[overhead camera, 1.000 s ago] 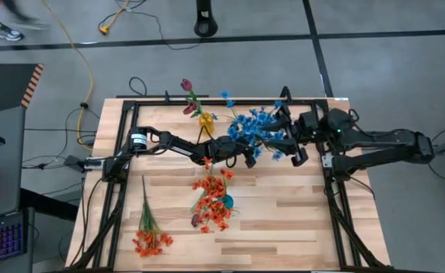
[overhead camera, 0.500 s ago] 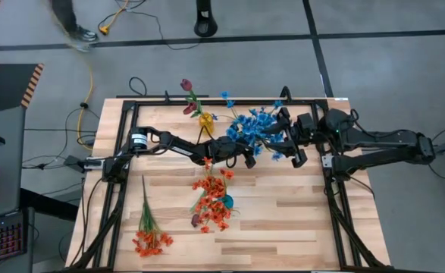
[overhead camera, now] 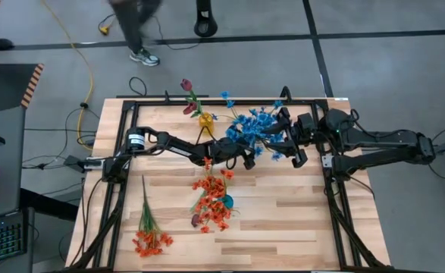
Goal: Sort flowers into vase by color
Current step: Put the red flower into the yellow vase
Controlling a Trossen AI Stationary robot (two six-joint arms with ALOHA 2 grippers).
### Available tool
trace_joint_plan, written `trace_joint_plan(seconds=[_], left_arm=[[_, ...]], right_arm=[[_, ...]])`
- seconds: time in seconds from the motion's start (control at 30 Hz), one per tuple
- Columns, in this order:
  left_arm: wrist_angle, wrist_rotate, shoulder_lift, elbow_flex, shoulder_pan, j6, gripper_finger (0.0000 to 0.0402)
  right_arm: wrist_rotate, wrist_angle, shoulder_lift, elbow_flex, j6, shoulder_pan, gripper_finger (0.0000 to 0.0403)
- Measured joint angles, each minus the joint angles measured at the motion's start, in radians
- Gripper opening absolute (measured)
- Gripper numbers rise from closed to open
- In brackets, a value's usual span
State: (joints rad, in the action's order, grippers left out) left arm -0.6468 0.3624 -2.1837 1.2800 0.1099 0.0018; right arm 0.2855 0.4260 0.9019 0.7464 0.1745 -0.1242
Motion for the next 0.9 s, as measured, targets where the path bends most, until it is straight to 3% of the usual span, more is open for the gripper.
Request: trace_joint_plan(seconds=[0.37,0.73,0.9], left_arm=[[0.336,0.011,0.141,0.001,-0.032,0.159,0.0322],[0.611,0.008,0.306,0.001,-0.037,0.130,0.0323],[0.790,-0.043,0.394,0.001,-0.038,0.143,0.0323]], right_arm=[[0.000,0.000,-0.014,0.000,0.000,0.000,0.0235],[0.000,-0.003,-0.014,0.000,0.000,0.003,0.0235],[0.000,-0.003,-0.014,0.000,0.000,0.030,0.0235]])
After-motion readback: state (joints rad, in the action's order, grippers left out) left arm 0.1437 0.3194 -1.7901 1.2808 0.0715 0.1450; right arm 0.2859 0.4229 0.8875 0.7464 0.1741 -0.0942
